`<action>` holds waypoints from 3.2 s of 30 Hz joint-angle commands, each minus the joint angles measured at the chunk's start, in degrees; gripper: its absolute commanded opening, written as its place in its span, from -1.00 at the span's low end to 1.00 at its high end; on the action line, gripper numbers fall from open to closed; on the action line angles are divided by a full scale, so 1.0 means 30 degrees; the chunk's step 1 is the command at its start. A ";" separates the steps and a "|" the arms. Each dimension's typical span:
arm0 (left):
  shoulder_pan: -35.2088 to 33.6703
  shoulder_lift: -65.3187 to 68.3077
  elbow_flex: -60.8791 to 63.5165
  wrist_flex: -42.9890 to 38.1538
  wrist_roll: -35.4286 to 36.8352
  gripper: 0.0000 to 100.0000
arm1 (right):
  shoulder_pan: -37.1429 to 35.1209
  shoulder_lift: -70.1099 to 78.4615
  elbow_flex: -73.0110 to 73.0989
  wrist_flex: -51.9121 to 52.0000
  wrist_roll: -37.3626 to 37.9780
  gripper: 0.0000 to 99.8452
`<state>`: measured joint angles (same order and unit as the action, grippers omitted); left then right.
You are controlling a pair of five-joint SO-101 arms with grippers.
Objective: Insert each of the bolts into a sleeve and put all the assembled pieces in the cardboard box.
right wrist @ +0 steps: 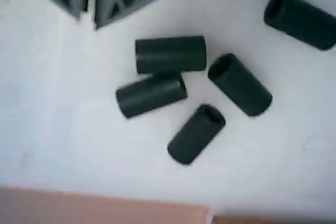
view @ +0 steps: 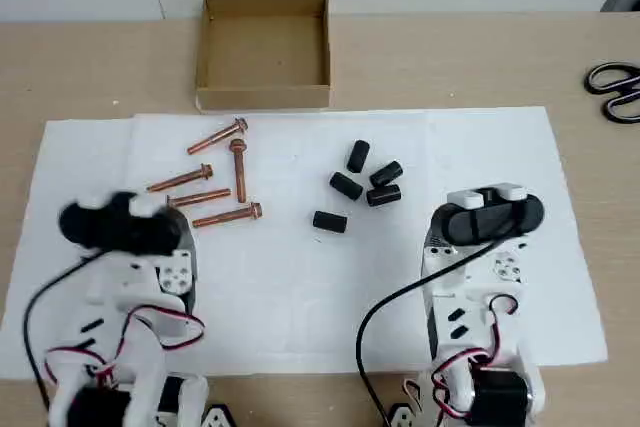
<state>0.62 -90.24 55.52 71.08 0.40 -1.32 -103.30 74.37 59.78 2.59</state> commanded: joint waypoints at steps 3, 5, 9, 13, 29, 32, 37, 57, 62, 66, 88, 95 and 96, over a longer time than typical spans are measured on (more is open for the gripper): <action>0.0117 0.8615 -0.8923 0.2110 0.3311 -0.99 | 0.0132 -0.0015 -0.2139 0.0308 -0.0029 -0.99; 0.0117 1.1194 -1.1941 0.2989 0.4425 -0.99 | 0.0103 -0.0015 -0.2667 0.0308 -0.0205 -0.99; 0.0029 1.4593 -1.7363 0.4806 0.4542 -0.99 | -0.0484 0.0249 -0.3751 0.0337 -0.2139 -0.99; 0.0000 1.7172 -2.0205 0.6300 0.3546 -0.99 | -0.1451 0.2916 -0.6652 0.1275 -0.4571 -0.99; -0.1084 2.4557 -2.2081 0.8117 -0.2989 -0.99 | -0.1480 1.9707 -2.0806 1.2908 -0.1758 -0.99; -0.1084 2.5963 -2.2081 0.8586 -0.2784 -0.99 | -0.1568 2.0088 -2.1421 1.2879 0.1582 -0.99; -0.1143 2.7839 -2.2081 0.9729 -0.0645 -0.99 | -0.1626 2.0264 -2.1187 1.2996 0.7355 -0.92; -0.1055 3.0564 -2.2081 0.8352 -0.0293 -0.99 | -0.6520 2.6857 -1.6791 0.6520 1.4125 -0.75; -0.1026 3.0535 -2.2081 0.8117 -0.0293 -0.99 | -0.7575 2.8117 -1.6791 0.5407 1.4125 -0.75; -0.1026 3.0652 -2.2081 0.7883 -0.0234 -0.99 | -0.7604 2.9582 -1.6791 0.4733 1.4154 -0.75; -0.1026 3.0681 -1.9238 0.4777 -0.0821 -0.99 | -0.7692 3.8432 -2.1978 0.1128 1.4564 -0.75; -0.1026 3.0681 -1.8535 0.4337 -0.0821 -0.99 | -0.8542 3.8989 -2.2681 0.1275 1.4564 -0.75; -0.1026 3.0681 -1.8535 0.4337 -0.0821 -0.99 | -0.8601 3.8960 -2.2711 0.1392 1.4564 -0.75</action>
<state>-2.37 2.07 0.13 85.14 -1.71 -26.20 13.98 8.79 63.82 45.85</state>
